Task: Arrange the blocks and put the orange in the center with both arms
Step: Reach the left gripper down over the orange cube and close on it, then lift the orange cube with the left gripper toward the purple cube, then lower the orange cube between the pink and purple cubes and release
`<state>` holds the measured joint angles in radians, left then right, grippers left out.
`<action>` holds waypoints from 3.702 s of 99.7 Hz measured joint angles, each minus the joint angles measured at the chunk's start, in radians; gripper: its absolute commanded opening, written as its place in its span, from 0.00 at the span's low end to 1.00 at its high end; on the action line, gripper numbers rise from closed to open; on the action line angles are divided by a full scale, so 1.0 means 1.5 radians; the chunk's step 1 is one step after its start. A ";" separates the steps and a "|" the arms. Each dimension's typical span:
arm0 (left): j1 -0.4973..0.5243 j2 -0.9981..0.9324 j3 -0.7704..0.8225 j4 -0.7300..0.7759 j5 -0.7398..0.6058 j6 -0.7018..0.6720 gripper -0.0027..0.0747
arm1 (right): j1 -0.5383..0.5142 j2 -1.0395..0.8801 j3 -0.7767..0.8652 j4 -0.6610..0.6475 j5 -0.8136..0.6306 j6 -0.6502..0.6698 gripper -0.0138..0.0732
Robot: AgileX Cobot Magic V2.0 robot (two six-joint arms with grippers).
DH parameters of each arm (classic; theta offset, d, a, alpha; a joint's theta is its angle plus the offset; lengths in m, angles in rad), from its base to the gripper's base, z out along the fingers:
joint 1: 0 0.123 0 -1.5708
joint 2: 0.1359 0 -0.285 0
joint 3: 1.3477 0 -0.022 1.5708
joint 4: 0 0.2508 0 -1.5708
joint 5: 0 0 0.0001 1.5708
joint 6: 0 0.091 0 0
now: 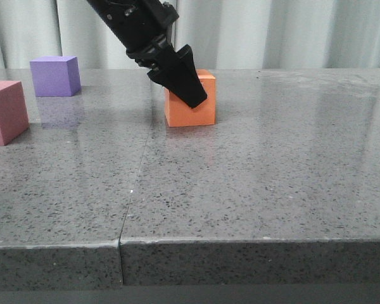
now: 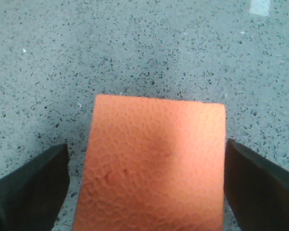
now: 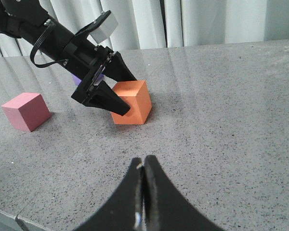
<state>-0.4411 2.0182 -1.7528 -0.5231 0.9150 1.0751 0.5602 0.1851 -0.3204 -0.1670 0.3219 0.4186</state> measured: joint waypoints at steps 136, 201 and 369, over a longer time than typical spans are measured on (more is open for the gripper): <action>0.073 -0.114 0.000 0.249 0.011 -0.583 0.41 | 0.000 0.000 0.000 0.000 0.000 0.000 0.08; 0.173 -0.138 0.083 0.379 0.038 -0.786 0.41 | 0.000 0.000 0.000 0.000 0.000 0.000 0.08; 0.175 -0.142 0.134 0.437 -0.054 -0.892 0.87 | 0.000 0.000 0.000 0.000 0.000 -0.001 0.08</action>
<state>-0.1790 1.8054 -1.5525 0.1327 0.8334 -0.2622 0.5602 0.1851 -0.3204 -0.1670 0.3219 0.4169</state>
